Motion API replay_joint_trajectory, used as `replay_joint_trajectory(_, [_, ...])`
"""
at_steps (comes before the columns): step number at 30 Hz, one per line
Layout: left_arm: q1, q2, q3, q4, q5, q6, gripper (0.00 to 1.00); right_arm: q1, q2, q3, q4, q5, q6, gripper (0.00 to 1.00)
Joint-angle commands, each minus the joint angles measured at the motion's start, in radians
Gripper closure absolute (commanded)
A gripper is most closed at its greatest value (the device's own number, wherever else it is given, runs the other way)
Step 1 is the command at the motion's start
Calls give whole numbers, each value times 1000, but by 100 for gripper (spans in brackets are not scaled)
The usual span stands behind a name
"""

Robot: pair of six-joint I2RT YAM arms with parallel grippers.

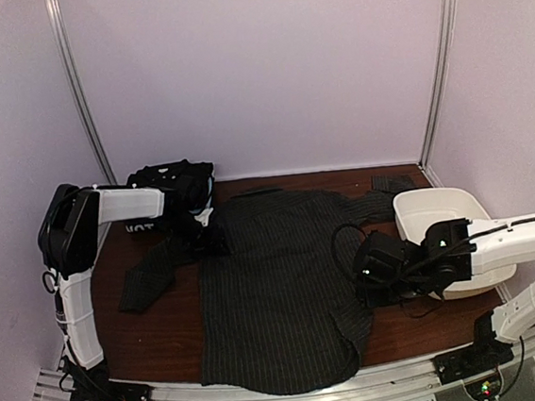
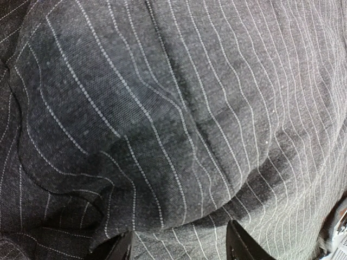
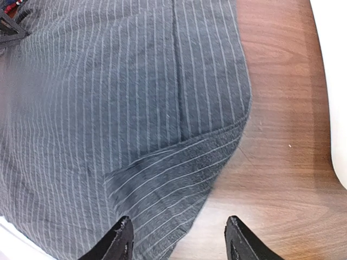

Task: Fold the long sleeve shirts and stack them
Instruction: Flatten out the crumpled shirt at the center of the board.

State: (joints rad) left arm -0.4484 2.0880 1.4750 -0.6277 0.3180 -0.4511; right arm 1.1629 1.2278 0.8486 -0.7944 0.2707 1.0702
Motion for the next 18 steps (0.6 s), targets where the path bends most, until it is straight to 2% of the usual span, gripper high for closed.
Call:
replay_joint_trajectory(1, [17, 52, -23, -32, -34, 21, 41, 18, 47, 83, -14, 71, -11, 41])
replay_joint_trajectory(18, [17, 61, -24, -36, -35, 29, 42, 27, 483, 263, 122, 50, -141, 54])
